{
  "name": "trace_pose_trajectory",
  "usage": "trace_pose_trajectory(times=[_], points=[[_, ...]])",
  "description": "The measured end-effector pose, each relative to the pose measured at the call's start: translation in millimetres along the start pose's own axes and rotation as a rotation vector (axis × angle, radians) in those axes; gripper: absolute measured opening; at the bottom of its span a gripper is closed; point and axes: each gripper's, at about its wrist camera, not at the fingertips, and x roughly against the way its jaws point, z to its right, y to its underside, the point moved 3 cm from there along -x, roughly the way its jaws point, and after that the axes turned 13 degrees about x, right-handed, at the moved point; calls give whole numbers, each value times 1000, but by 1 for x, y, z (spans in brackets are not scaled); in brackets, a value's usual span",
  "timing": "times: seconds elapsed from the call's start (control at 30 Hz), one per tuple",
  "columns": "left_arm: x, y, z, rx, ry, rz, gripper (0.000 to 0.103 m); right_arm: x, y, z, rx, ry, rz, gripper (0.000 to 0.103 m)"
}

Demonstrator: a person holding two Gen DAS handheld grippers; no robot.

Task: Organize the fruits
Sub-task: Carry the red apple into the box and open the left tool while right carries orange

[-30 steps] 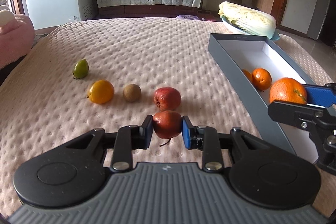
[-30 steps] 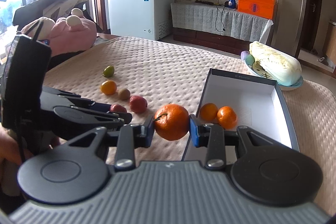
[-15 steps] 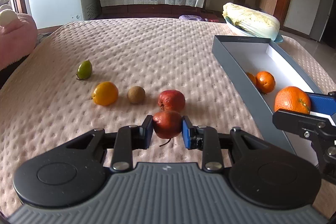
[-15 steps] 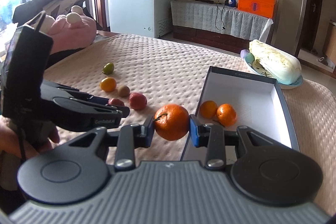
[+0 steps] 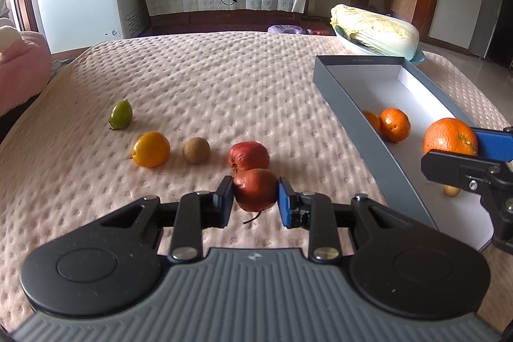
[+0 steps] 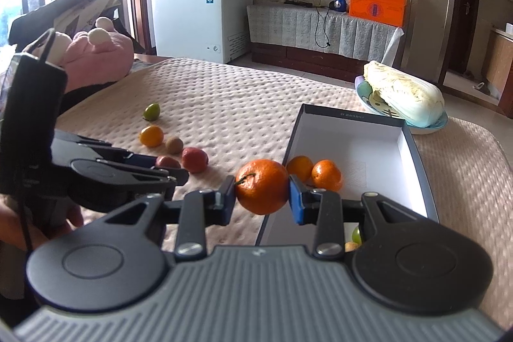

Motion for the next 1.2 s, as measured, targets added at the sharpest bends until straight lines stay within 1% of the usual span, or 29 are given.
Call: trace_pose_trajectory(times=[0.23,0.53,0.9,1.2], points=[[2,-2,9,-2,17,11,33,10,1,8,-13,6,15,38],[-1,-2,24,-1,36,7,33,20,11,25,-27,35,7,38],[-3,0,51,-27,64,12,33,31,24,43,-41,64,-8,38],[-3,0,85,-62,125,30,34,33,35,54,-55,89,-37,38]])
